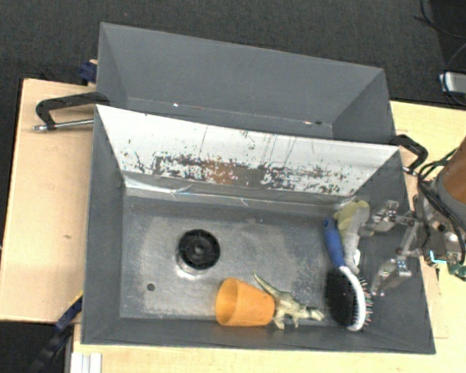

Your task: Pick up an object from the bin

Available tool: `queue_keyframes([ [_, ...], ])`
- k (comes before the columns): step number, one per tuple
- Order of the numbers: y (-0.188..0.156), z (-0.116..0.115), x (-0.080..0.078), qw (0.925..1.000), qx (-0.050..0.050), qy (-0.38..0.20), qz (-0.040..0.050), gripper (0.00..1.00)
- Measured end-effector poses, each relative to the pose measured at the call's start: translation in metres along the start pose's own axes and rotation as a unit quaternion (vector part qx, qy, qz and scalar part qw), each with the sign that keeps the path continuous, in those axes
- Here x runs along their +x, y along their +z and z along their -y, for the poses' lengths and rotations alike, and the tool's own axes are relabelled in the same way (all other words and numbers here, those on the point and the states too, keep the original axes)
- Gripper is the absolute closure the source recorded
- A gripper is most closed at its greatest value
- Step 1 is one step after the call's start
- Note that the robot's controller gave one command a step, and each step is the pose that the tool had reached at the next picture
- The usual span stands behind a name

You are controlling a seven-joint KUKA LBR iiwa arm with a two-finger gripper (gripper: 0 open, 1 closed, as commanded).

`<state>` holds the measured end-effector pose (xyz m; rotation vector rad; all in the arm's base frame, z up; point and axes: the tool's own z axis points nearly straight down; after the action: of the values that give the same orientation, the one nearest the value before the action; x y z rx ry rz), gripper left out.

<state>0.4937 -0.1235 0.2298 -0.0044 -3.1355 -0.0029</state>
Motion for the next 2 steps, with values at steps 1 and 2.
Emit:
queue_keyframes([
  [1,0.104,-0.040,-0.043,0.9994,-0.001,-0.035,0.0006,0.00],
  [2,0.027,-0.055,-0.071,0.9999,0.001,-0.012,0.0108,0.00],
])
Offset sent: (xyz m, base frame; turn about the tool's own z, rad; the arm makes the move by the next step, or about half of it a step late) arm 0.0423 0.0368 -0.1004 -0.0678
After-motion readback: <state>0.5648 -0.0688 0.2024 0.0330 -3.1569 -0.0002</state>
